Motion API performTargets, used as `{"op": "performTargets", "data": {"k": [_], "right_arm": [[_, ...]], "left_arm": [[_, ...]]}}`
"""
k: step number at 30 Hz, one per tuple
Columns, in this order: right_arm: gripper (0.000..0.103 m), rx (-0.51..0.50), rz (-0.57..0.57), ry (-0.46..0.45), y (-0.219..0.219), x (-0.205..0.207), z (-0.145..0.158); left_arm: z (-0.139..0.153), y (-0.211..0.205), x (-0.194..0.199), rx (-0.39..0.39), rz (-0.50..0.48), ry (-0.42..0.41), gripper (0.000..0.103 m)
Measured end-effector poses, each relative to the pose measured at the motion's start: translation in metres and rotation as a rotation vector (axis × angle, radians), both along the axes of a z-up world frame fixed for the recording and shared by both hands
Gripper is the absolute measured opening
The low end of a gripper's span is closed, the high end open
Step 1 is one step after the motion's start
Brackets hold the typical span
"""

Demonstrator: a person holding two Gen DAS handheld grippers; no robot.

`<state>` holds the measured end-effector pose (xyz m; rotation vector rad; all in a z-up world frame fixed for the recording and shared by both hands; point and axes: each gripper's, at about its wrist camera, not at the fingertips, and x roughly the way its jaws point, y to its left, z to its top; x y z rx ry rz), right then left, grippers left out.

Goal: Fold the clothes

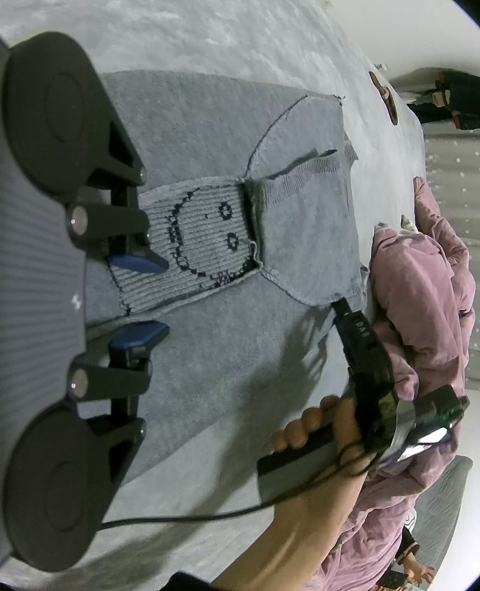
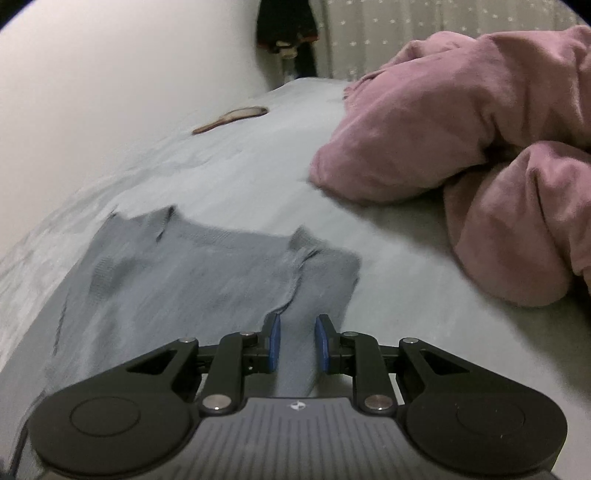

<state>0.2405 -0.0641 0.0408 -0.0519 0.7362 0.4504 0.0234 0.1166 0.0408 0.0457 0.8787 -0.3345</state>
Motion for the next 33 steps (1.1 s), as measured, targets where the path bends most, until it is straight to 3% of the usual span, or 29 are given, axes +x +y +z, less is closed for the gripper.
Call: {"op": "performTargets", "data": {"k": [4, 6, 13, 15, 18, 28, 33], "right_arm": [[0.022, 0.060, -0.100, 0.003, -0.012, 0.018, -0.001], [0.033, 0.084, -0.131, 0.009, -0.016, 0.024, -0.003], [0.036, 0.138, -0.133, -0.009, -0.014, 0.029, -0.008], [0.014, 0.147, -0.130, -0.014, -0.013, 0.030, -0.009], [0.009, 0.192, -0.135, -0.017, -0.021, 0.031, -0.007], [0.007, 0.203, -0.132, 0.010, -0.032, 0.040, -0.014], [0.006, 0.274, -0.178, 0.017, -0.048, 0.038, -0.020]], "left_arm": [[0.000, 0.000, 0.001, -0.005, -0.003, 0.003, 0.032], [0.000, 0.000, 0.002, -0.005, -0.006, 0.002, 0.033], [-0.001, 0.000, 0.004, -0.008, -0.013, 0.002, 0.033], [-0.001, 0.000, 0.003, -0.007, -0.014, 0.000, 0.033], [-0.001, 0.000, 0.003, -0.007, -0.016, -0.001, 0.033], [-0.003, -0.001, 0.002, 0.003, -0.027, -0.013, 0.036], [-0.003, 0.000, 0.002, 0.001, -0.030, -0.014, 0.036]]}}
